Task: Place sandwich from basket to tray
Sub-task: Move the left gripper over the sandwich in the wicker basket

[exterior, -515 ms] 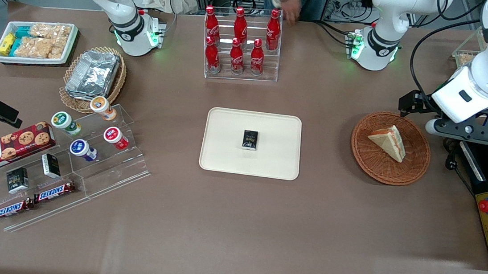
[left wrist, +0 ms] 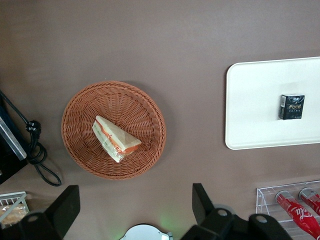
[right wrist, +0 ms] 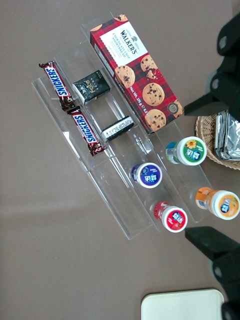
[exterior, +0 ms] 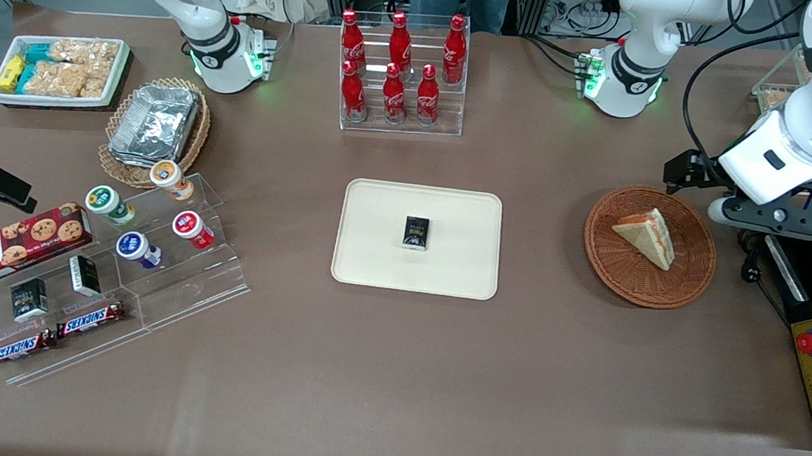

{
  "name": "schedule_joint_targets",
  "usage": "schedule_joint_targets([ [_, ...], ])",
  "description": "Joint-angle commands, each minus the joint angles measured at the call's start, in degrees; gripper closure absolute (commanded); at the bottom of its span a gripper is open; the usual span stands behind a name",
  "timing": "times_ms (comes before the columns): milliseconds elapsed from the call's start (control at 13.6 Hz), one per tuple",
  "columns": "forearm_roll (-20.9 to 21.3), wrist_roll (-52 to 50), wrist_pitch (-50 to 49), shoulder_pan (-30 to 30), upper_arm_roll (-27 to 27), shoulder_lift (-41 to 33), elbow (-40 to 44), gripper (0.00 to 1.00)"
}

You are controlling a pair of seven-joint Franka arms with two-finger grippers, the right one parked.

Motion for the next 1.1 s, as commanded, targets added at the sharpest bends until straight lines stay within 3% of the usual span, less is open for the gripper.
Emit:
schedule_joint_targets([
  [0,0.18,-4.22,-1.15,0.18,0.06,-0.55,0.47,0.0],
  [221,0.71,-16.34,-1.06,0.18,0.06,-0.11,0.12,0.0],
  [662,0.18,-23.65,-1.06,2.47,-0.02,-1.34,-3.66,0.0],
  [809,0.71,-24.63,-0.19,2.55,0.06,-3.09,-7.16,0.0],
  [1029,0.8,-27.25,7.78,4.66,0.06,-11.51,-19.79,0.0],
])
